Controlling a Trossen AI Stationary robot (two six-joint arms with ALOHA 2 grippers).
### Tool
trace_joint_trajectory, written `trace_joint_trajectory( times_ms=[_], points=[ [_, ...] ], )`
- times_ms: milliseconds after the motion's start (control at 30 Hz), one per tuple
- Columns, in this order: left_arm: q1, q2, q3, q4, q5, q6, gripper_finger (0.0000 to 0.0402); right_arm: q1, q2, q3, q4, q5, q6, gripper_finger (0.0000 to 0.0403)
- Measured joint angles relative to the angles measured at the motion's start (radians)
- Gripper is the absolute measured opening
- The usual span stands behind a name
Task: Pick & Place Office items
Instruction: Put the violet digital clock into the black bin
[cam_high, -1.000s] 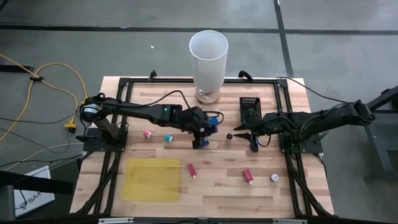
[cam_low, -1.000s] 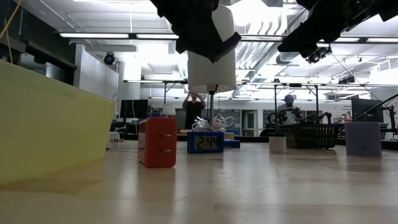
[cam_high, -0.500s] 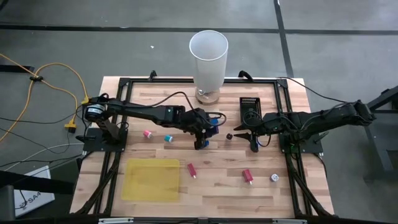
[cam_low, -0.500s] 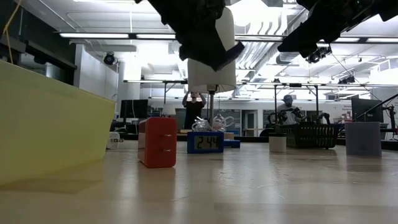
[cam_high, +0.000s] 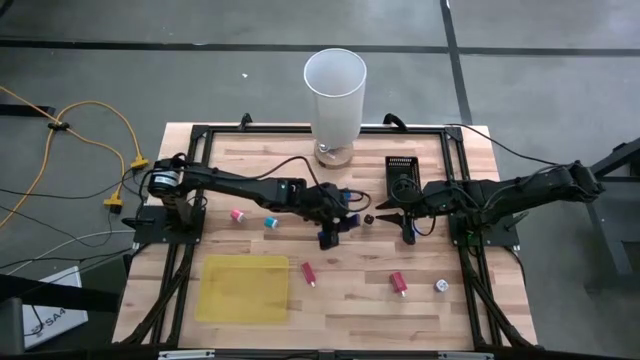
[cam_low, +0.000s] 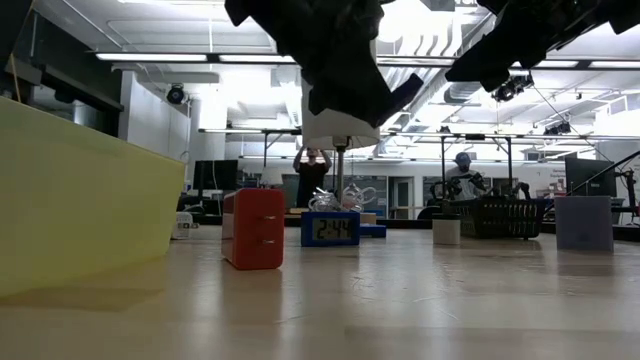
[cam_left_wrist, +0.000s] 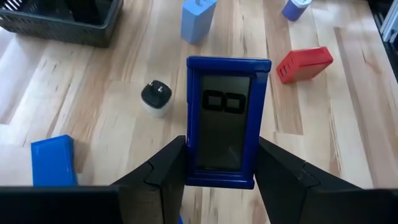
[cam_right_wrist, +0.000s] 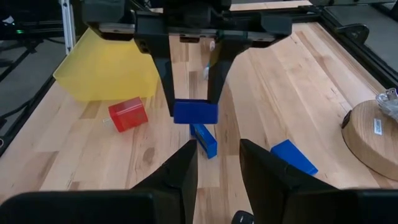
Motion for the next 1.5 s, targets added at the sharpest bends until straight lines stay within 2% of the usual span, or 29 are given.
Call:
trace_joint_trajectory(
  times_ms=[933, 1500],
  points=[
    [-0.008, 0.0, 0.0, 0.002, 0.001, 0.019, 0.0159, 0.0, 0.0, 0.0, 0.005, 0.002, 0.0, 0.0106],
    [-0.008, -0.001, 0.0, 0.002, 0.002, 0.019, 0.0159, 0.0, 0.0, 0.0, 0.046, -0.031, 0.004, 0.0106]
  ],
)
